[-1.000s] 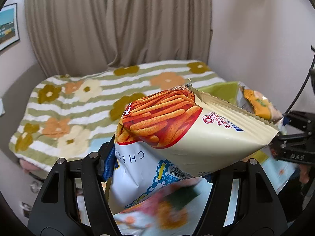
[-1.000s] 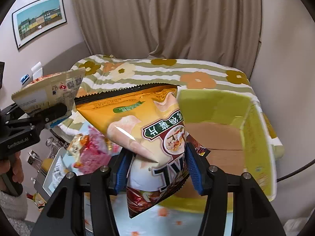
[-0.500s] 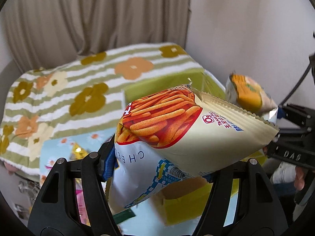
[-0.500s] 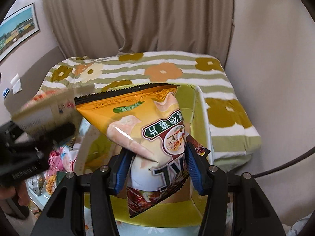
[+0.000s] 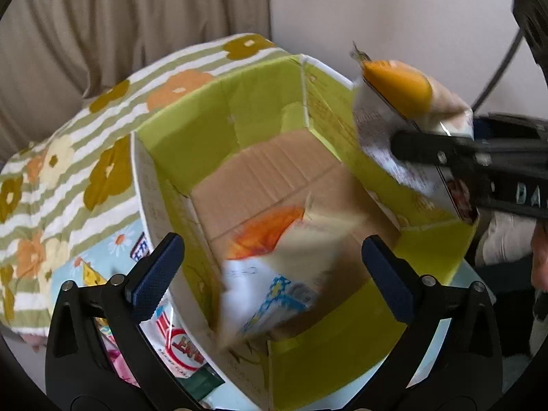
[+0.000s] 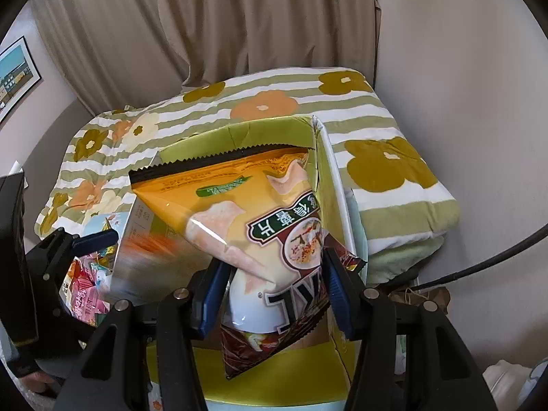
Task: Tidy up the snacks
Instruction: 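Carry both bags over the cardboard box and release them inside, then pull both tools back from the box toward the snack pile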
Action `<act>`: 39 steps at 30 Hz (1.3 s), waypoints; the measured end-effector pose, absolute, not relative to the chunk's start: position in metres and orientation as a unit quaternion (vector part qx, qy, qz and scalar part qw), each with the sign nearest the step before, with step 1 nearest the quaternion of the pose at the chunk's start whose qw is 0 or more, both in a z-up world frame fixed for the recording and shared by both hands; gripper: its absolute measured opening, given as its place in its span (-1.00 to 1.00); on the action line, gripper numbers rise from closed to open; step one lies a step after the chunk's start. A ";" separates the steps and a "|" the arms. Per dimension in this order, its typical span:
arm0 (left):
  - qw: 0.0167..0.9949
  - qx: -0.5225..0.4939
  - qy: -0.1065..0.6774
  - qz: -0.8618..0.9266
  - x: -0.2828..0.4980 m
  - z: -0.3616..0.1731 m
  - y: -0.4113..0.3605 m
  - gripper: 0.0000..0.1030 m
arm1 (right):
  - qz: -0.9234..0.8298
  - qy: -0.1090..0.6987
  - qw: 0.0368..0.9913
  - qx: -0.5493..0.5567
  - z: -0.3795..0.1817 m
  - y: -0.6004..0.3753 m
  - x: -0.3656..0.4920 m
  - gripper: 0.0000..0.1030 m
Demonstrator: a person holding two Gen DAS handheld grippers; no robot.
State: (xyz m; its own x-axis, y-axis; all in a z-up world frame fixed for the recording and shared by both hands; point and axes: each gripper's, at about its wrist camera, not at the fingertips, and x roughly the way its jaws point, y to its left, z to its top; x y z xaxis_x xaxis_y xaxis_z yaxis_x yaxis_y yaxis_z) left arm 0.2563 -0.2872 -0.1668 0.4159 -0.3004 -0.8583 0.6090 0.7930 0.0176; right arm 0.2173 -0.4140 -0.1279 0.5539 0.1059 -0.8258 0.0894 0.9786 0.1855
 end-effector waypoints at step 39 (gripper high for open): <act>0.861 0.079 0.466 -0.186 0.218 -0.133 -0.216 0.99 | 0.049 0.443 0.893 0.054 -0.104 -0.392 0.209 0.99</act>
